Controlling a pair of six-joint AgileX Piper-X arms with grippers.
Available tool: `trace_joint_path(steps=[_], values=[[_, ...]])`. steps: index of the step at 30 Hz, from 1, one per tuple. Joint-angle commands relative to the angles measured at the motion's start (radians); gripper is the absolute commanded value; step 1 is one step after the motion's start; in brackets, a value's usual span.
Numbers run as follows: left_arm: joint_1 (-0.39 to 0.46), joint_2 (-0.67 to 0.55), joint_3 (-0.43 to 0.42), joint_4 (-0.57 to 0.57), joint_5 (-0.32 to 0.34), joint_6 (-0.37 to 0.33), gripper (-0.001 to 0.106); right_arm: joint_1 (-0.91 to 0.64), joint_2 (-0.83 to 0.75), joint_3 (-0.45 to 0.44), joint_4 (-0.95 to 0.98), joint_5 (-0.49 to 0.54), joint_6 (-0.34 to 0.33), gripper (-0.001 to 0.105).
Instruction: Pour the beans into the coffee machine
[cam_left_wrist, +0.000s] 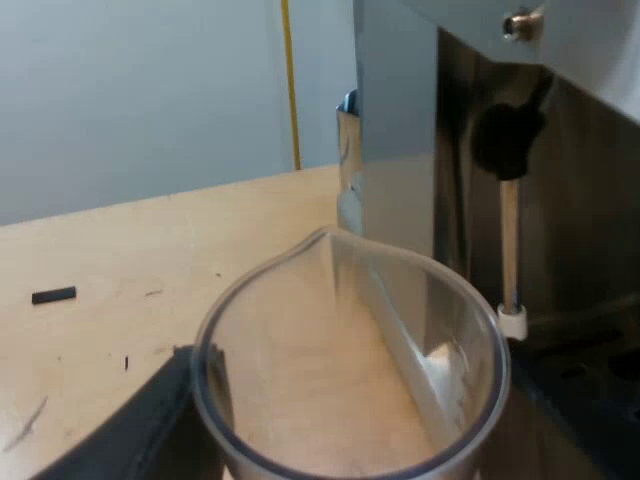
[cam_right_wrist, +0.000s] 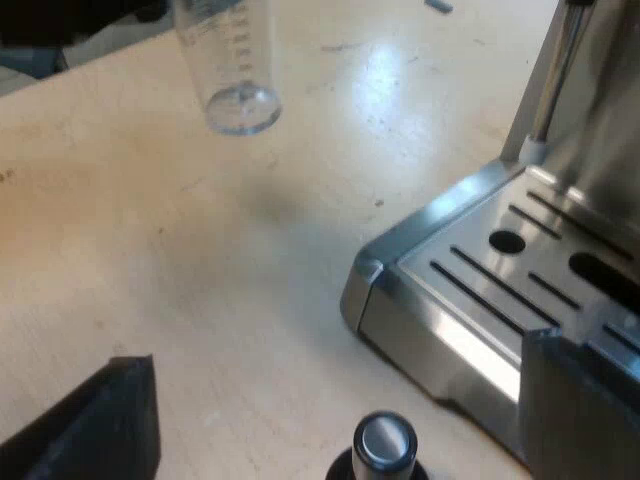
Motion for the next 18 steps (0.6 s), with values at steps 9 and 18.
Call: trace_joint_path(steps=[9,18], values=[[0.001,0.191,-0.005,-0.241,0.006,-0.012,0.034,-0.001,0.004,-0.008,-0.051,0.005,0.001,0.079],[0.001,0.357,-0.005,-0.379,0.006,-0.012,0.034,-0.001,0.004,-0.008,-0.056,0.005,0.001,0.079]])
